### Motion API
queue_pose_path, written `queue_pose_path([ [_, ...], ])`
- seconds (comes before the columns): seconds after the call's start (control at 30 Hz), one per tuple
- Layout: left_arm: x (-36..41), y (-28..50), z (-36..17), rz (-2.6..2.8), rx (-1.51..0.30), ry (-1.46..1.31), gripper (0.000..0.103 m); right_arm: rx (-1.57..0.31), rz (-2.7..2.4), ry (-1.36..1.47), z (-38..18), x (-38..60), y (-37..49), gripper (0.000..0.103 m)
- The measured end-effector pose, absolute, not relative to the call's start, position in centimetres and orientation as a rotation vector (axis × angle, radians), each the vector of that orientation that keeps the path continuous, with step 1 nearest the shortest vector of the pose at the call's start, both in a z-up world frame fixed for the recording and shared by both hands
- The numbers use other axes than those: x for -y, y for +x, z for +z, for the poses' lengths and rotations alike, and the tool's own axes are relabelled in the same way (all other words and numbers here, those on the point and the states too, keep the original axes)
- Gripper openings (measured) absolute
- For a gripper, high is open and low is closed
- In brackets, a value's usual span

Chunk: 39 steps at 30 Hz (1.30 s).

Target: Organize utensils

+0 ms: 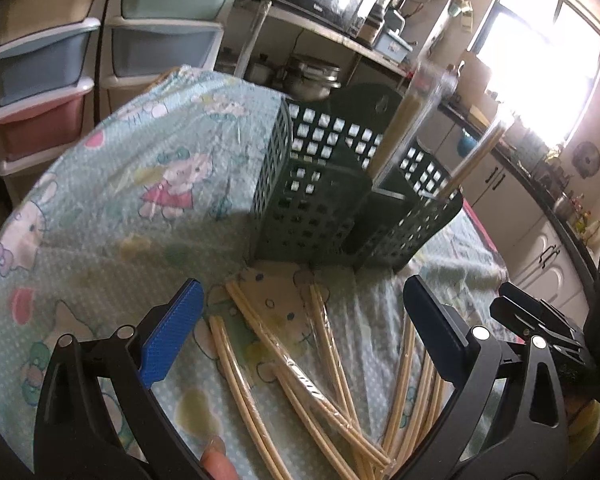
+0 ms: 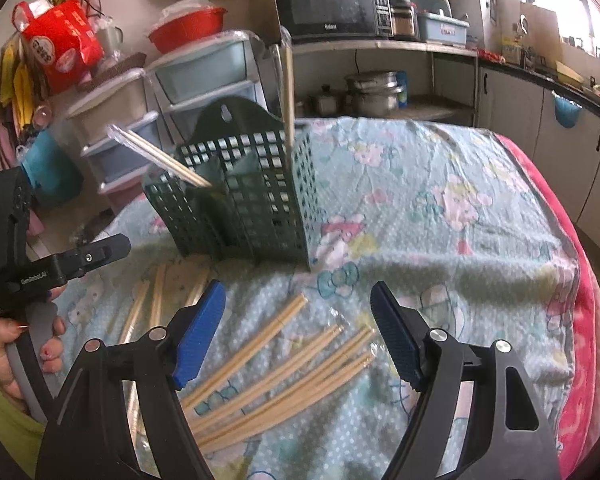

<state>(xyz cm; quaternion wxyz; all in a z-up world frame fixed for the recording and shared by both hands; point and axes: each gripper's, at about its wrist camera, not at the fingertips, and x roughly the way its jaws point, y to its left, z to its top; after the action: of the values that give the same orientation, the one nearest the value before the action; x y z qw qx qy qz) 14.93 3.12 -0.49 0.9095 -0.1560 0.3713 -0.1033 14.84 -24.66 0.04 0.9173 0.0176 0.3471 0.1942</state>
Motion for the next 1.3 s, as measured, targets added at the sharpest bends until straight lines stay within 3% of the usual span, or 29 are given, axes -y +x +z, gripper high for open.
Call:
queue_pose_path([
  [0.2, -3.0, 15.8, -2.1, -0.215, -0.82, -0.329, 0.092, -0.768, 0.401, 0.039, -1.6, 24.9, 16.0, 0.057],
  [0.4, -3.6, 17.1, -3.6, -0.205, -0.878, -0.359, 0.073, -0.853, 0.404, 0.034, -3.9, 24.7, 17.8, 0.039],
  [0.67, -4.3, 18.1, -5.1, -0.186, -0.935, -0.398, 0.066, -0.928, 0.391, 0.05, -6.0, 24.8, 19.6, 0.037],
  [0.9, -4.7, 19.4, -5.8, -0.178, -0.961, -0.42, 0.06, -0.951, 0.39, 0.064, -7.0, 24.9, 20.4, 0.026],
  [1.1, -4.5, 20.1, -6.0, -0.15, -0.964, -0.391, 0.045, -0.947, 0.374, 0.067, -7.1, 25.1, 20.5, 0.018],
  [1.3, -4.3, 20.3, -6.1, -0.095, -0.955, -0.314, 0.013, -0.933, 0.37, 0.102, -7.0, 25.9, 20.6, 0.01],
])
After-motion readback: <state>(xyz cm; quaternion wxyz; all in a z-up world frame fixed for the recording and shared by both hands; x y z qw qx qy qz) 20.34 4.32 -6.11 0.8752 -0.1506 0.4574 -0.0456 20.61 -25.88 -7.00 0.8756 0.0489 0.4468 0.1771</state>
